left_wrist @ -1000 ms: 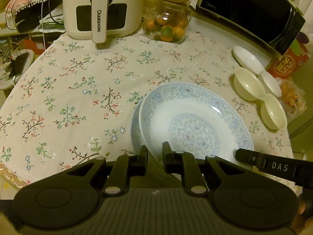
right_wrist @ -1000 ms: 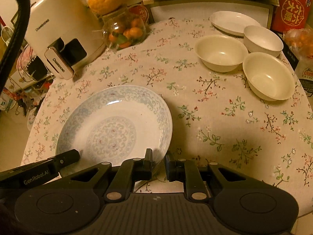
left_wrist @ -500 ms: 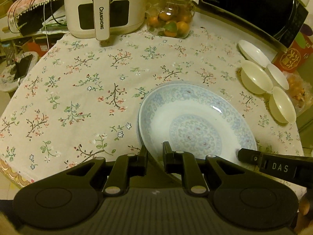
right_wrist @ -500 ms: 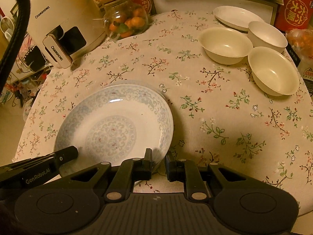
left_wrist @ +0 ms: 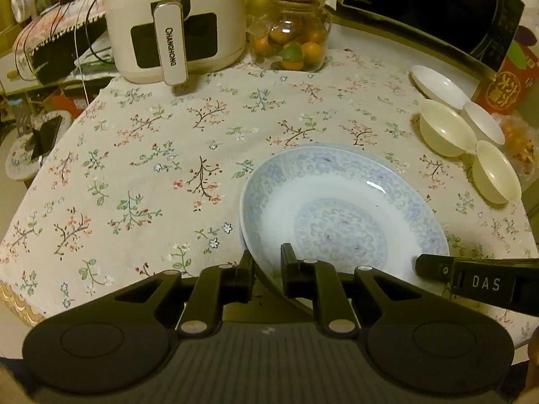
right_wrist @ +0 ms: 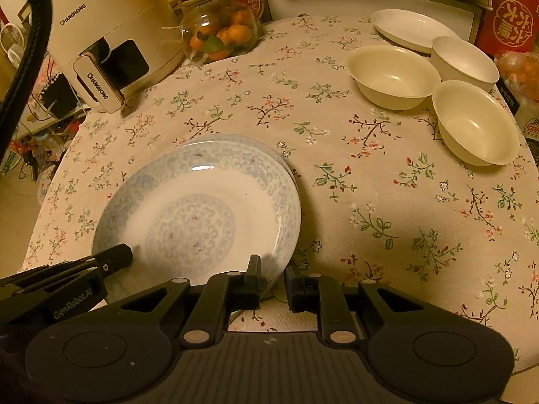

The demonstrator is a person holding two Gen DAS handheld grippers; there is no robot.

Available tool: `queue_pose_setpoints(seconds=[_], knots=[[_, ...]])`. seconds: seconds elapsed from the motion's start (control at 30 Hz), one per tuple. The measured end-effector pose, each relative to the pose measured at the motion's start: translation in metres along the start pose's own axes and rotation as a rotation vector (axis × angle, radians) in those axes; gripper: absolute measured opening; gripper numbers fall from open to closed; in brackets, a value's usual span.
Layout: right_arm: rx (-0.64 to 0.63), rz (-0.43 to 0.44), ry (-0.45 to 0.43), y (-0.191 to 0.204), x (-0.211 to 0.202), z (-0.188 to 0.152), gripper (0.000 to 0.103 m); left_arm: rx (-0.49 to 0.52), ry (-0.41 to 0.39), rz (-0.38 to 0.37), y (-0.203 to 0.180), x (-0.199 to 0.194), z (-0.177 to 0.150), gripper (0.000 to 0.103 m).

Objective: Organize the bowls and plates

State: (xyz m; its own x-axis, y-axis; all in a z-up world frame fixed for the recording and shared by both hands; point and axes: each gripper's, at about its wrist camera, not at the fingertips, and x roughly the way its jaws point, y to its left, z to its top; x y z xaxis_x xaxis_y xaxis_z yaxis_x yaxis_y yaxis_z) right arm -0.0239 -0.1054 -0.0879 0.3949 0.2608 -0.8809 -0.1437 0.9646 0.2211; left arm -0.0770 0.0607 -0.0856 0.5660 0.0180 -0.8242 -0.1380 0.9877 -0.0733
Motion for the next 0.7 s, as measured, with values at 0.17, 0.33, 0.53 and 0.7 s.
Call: queue_pose_setpoints(seconds=[0.17,0.33,0.53,0.7], knots=[[0.006,-0.008,0.005,0.001,0.003,0.001,0.016,0.023,-0.015,0.017,-0.003,0.001,0.000,0.014],[0.001,-0.016,0.004,0.002,0.003,0.001,0.016,0.061,-0.037,0.042,-0.007,0.002,-0.002,0.014],[0.002,-0.032,0.005,0.006,0.004,0.001,0.017,0.111,-0.058,0.083,-0.012,0.004,-0.005,0.014],[-0.006,-0.050,0.002,0.012,0.005,0.001,0.017,0.132,-0.065,0.112,-0.016,0.005,-0.008,0.014]])
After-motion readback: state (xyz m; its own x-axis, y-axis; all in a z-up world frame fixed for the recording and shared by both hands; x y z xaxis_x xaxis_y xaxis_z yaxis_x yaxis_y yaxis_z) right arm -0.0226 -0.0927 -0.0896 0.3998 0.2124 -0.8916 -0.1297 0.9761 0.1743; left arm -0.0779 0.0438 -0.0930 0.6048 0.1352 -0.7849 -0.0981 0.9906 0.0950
